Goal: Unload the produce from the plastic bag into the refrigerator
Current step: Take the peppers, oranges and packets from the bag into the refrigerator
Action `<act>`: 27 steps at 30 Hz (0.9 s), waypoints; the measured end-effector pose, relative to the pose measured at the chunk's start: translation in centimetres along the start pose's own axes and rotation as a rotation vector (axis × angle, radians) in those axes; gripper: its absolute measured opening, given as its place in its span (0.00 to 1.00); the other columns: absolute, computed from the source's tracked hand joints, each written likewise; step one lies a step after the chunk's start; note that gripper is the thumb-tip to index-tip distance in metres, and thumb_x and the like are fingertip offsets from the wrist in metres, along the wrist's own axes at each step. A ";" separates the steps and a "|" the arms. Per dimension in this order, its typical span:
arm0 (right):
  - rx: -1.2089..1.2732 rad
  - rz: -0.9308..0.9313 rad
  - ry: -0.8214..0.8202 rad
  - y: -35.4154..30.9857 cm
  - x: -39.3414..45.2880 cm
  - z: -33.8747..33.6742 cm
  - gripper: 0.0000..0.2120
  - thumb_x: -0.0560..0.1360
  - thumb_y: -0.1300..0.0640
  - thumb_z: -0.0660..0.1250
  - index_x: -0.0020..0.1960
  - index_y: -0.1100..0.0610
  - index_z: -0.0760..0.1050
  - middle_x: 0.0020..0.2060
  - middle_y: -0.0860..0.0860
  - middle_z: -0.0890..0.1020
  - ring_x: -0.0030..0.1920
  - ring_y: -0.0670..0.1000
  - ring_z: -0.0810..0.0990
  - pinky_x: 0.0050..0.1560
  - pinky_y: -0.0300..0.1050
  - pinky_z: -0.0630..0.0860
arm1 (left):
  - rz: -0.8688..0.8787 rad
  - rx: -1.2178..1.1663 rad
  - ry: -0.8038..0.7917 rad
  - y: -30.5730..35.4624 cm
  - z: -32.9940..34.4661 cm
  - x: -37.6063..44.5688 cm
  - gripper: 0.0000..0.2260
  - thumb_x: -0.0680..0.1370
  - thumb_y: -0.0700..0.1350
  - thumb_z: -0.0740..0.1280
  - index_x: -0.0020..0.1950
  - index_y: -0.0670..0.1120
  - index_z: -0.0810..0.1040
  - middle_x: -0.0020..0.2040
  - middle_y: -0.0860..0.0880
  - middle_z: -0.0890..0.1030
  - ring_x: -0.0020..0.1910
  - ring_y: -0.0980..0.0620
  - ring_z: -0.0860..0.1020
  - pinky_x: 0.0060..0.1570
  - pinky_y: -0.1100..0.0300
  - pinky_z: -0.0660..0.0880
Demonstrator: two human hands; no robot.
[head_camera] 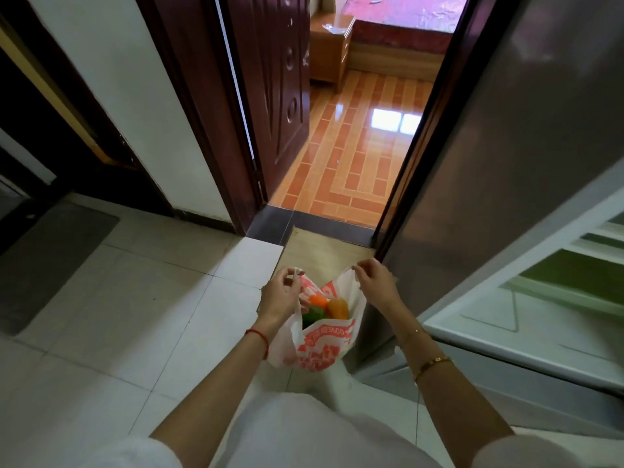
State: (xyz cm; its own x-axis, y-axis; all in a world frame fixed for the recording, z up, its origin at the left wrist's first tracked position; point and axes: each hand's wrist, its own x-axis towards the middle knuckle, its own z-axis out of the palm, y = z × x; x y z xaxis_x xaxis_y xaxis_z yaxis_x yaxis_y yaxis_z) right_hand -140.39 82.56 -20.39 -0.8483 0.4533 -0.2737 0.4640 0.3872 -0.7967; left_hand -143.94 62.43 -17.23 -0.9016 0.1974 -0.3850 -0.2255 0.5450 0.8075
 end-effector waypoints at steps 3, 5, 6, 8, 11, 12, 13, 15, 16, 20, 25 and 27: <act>0.085 0.004 -0.038 0.6 -3.2 -1.0 0.12 0.81 0.58 0.61 0.59 0.61 0.78 0.48 0.49 0.81 0.49 0.55 0.81 0.51 0.50 0.79 | 0.054 0.054 -0.019 0.4 -0.4 -2.4 0.12 0.82 0.50 0.62 0.63 0.49 0.74 0.60 0.46 0.79 0.57 0.46 0.80 0.40 0.63 0.80; 0.120 0.001 -0.086 1.3 -5.4 -1.9 0.13 0.81 0.58 0.60 0.59 0.59 0.80 0.46 0.46 0.82 0.48 0.55 0.82 0.50 0.52 0.79 | 0.086 0.082 -0.034 0.6 -0.7 -4.3 0.12 0.81 0.50 0.62 0.63 0.49 0.75 0.58 0.47 0.79 0.54 0.48 0.80 0.37 0.66 0.77; 0.134 -0.001 -0.106 1.5 -6.6 -2.5 0.13 0.81 0.58 0.60 0.59 0.58 0.81 0.45 0.46 0.83 0.46 0.57 0.81 0.48 0.52 0.79 | 0.104 0.103 -0.039 0.7 -0.7 -5.3 0.12 0.81 0.50 0.62 0.63 0.49 0.75 0.57 0.48 0.79 0.52 0.49 0.79 0.38 0.66 0.77; 0.172 -0.015 -0.130 2.0 -9.0 -3.6 0.13 0.81 0.58 0.61 0.58 0.58 0.82 0.42 0.51 0.83 0.41 0.56 0.79 0.43 0.48 0.76 | 0.140 0.141 -0.043 0.9 -0.7 -7.5 0.13 0.81 0.52 0.62 0.63 0.49 0.75 0.54 0.49 0.78 0.50 0.51 0.78 0.39 0.65 0.77; 0.257 -0.008 -0.149 2.5 -12.9 -5.7 0.12 0.81 0.60 0.60 0.58 0.59 0.81 0.34 0.49 0.80 0.35 0.47 0.76 0.36 0.38 0.73 | 0.182 0.180 -0.036 1.0 -0.2 -10.7 0.15 0.80 0.54 0.63 0.63 0.49 0.76 0.55 0.48 0.80 0.50 0.50 0.79 0.39 0.64 0.78; 0.296 -0.003 -0.161 2.7 -14.2 -6.5 0.12 0.81 0.60 0.60 0.58 0.58 0.80 0.34 0.50 0.79 0.35 0.47 0.75 0.36 0.37 0.73 | 0.195 0.191 -0.034 1.2 0.0 -11.8 0.15 0.80 0.54 0.63 0.63 0.49 0.76 0.55 0.47 0.80 0.50 0.49 0.80 0.40 0.62 0.79; 0.332 -0.002 -0.169 2.8 -15.5 -7.4 0.12 0.82 0.59 0.60 0.59 0.57 0.80 0.36 0.53 0.80 0.36 0.47 0.76 0.37 0.37 0.73 | 0.203 0.199 -0.035 1.4 0.1 -12.9 0.14 0.80 0.53 0.63 0.63 0.49 0.76 0.54 0.48 0.80 0.51 0.48 0.81 0.41 0.60 0.80; 0.353 -0.015 -0.149 3.2 -18.1 -9.2 0.12 0.82 0.58 0.60 0.59 0.56 0.80 0.38 0.56 0.79 0.37 0.48 0.76 0.39 0.37 0.74 | 0.227 0.220 -0.031 2.1 0.6 -15.3 0.13 0.81 0.50 0.63 0.64 0.49 0.76 0.52 0.49 0.80 0.51 0.47 0.82 0.41 0.61 0.81; 0.358 -0.033 -0.125 3.4 -19.3 -10.2 0.11 0.82 0.58 0.60 0.58 0.56 0.80 0.36 0.54 0.79 0.36 0.47 0.75 0.38 0.36 0.74 | 0.242 0.233 -0.022 2.5 0.8 -16.6 0.13 0.81 0.48 0.63 0.64 0.49 0.76 0.52 0.49 0.79 0.50 0.49 0.81 0.39 0.64 0.79; 0.451 -0.083 -0.016 4.2 -24.1 -14.3 0.12 0.81 0.61 0.60 0.60 0.61 0.80 0.26 0.42 0.78 0.30 0.42 0.73 0.35 0.34 0.71 | 0.360 0.216 0.014 4.9 1.7 -21.7 0.11 0.81 0.45 0.62 0.63 0.52 0.76 0.45 0.53 0.79 0.33 0.63 0.79 0.32 0.74 0.71; 0.525 -0.173 0.079 5.1 -28.8 -18.9 0.13 0.82 0.61 0.59 0.60 0.56 0.80 0.28 0.47 0.73 0.33 0.50 0.68 0.37 0.41 0.68 | 0.535 0.153 -0.023 8.0 3.0 -26.0 0.12 0.81 0.43 0.62 0.63 0.51 0.77 0.49 0.47 0.84 0.31 0.55 0.83 0.37 0.56 0.82; 0.558 -0.195 0.141 5.3 -29.9 -20.6 0.13 0.82 0.62 0.59 0.59 0.56 0.80 0.28 0.49 0.72 0.32 0.49 0.68 0.37 0.42 0.67 | 0.572 0.126 -0.056 9.4 3.9 -27.2 0.12 0.81 0.42 0.62 0.64 0.49 0.76 0.51 0.46 0.83 0.28 0.53 0.83 0.34 0.57 0.82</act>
State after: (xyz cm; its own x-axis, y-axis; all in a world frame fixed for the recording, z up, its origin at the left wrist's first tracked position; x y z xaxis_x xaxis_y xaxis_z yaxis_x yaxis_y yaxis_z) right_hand -107.34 87.59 -5.39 -0.8445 0.5332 -0.0505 0.0671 0.0117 -0.9977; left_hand -120.13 65.33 -0.89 -0.8453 0.5297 0.0702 0.3397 0.4313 0.8358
